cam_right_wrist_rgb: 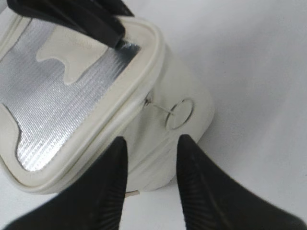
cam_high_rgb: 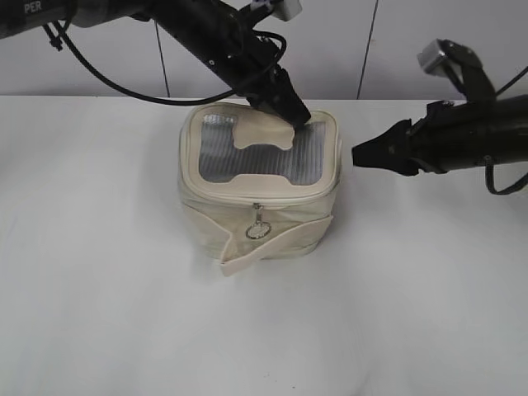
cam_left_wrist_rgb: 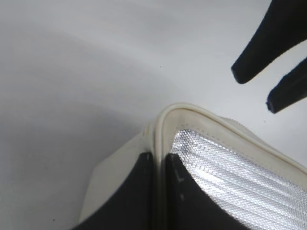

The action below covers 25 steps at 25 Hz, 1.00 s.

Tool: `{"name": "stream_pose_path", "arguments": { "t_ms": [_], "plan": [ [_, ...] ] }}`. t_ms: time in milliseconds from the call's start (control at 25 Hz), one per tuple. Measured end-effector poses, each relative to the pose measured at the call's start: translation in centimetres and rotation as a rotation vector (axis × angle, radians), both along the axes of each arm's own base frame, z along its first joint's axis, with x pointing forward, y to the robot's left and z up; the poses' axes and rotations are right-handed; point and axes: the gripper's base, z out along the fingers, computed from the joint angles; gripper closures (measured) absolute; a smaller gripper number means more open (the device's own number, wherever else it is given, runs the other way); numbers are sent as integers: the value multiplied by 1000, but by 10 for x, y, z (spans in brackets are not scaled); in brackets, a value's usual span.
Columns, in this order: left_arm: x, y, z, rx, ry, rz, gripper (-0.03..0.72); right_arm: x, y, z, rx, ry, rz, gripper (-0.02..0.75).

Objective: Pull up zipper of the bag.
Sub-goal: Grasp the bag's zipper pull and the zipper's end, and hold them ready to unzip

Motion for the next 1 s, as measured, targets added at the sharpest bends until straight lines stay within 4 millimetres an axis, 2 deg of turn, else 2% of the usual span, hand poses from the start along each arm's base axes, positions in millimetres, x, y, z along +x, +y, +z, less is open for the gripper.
{"name": "stream_pose_path", "arguments": {
  "t_ms": [320, 720, 1000],
  "plan": [
    [1, 1, -1, 16, -1, 13, 651, -3, 29, -27, -109, 41, 53, 419],
    [1, 1, -1, 23, 3, 24, 652, 5, 32, -39, -103, 33, 20, 419],
    [1, 2, -1, 28, 0, 25, 652, 22, 36, -43, -90, 18, 8, 442]
  ]
}}
